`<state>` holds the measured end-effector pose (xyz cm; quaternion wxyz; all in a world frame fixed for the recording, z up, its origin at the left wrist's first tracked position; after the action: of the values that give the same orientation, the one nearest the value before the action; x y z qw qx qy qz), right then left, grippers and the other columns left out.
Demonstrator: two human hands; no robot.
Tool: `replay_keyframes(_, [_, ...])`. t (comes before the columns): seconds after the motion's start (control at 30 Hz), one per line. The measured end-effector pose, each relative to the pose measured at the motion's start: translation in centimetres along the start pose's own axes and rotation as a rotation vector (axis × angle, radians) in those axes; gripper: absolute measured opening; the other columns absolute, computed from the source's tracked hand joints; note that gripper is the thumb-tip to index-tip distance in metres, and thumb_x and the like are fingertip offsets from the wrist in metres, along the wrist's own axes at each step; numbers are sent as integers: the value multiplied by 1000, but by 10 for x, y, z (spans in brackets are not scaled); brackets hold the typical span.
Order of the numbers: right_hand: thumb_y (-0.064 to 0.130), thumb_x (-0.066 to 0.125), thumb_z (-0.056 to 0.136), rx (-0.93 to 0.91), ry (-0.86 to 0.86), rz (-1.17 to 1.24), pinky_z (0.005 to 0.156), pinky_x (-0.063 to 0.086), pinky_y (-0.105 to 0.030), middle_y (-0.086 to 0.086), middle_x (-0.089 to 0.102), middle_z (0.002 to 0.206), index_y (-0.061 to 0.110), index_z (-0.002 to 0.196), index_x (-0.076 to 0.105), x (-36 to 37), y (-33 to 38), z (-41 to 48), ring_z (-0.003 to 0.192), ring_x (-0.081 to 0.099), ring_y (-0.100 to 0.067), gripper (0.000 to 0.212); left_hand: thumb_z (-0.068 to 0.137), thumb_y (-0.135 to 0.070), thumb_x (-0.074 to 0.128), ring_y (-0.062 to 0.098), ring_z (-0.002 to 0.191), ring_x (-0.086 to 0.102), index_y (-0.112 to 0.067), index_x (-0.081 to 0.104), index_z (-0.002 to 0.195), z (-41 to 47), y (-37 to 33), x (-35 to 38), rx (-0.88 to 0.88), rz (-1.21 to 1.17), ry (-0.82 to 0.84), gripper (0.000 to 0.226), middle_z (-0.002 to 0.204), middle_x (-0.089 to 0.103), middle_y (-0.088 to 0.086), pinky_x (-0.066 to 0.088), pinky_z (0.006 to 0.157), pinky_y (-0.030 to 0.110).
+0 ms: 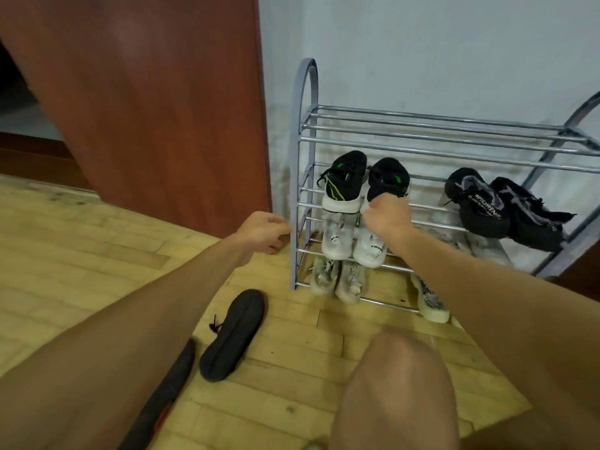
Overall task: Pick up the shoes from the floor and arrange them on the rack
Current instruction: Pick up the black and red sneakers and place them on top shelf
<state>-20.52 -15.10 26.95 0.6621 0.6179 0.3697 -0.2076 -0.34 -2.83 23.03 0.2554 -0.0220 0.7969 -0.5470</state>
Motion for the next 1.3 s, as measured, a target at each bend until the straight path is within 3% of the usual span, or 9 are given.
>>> replay_keyframes(0.1, [6,46,90,-137,155,-130,76,43,-34,-18,53,91,0,77,60,41,31,-33,89,50,-30,20,90,-27,62,18,94,64,-9,57,128,-25,31,-25,-27,55,-29,43,115,63,5,51,76,27])
replay_keyframes(0.23, [5,49,88,-142,446,-220,51,35,-26,-6,46,66,7,75,56,119,43,-77,66,48,-24,15,92,-29,59,21,100,61,-9,57,126,-53,89,-49,-123,101,-35,39,121,60,5,47,81,31])
replay_keyframes(0.4, [14,57,89,-109,678,-228,78,56,-37,-17,65,103,-2,106,66,210,28,-118,94,65,-29,25,91,-27,60,20,106,58,-8,57,129,-70,175,-68,-257,112,-75,42,127,58,5,41,78,24])
replay_keyframes(0.5, [15,56,89,-118,759,-279,53,42,-26,-7,56,75,9,70,59,254,18,-140,66,53,-19,19,90,-23,61,20,106,58,-5,60,124,-74,228,-75,-338,91,-94,39,127,60,10,47,73,20])
replay_keyframes(0.6, [15,53,91,-117,816,-319,46,31,-26,-3,44,62,13,57,41,296,8,-157,55,44,-16,36,89,-21,61,27,121,54,-2,60,126,-76,280,-78,-399,211,-106,40,133,58,13,44,102,31])
replay_keyframes(0.77, [16,53,87,-79,919,-289,47,32,-26,-3,48,66,16,60,41,353,-17,-183,68,50,-22,30,88,-23,53,39,121,48,-9,52,127,-94,372,-100,-550,635,-63,42,131,47,20,45,98,46])
replay_keyframes(0.97, [17,53,89,-53,1030,-272,76,47,-29,-8,65,107,4,102,66,379,-41,-182,101,61,-25,22,88,-23,59,39,135,34,-11,26,149,-115,453,-120,-832,497,-220,70,151,30,17,35,108,49])
replay_keyframes(1.1, [16,53,90,-34,984,-256,84,49,-30,-9,64,118,6,116,63,376,-55,-168,104,61,-24,30,83,-26,68,37,122,45,-2,37,136,-123,472,-113,-980,276,-313,66,134,46,20,45,92,43])
replay_keyframes(1.3, [13,50,89,-20,992,-300,88,50,-31,-8,63,124,10,123,62,369,-62,-172,108,61,-26,36,77,-24,73,31,113,43,-7,57,126,-122,440,-110,-812,596,-299,54,122,43,14,48,94,45])
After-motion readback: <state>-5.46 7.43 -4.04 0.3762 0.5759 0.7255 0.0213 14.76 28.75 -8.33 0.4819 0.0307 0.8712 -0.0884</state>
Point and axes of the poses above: each hand's wrist, its own z-axis towards the middle knuckle, its own x-axis out of the palm, y = z × x, the point moved 7 cm from there along z, towards the middle knuckle
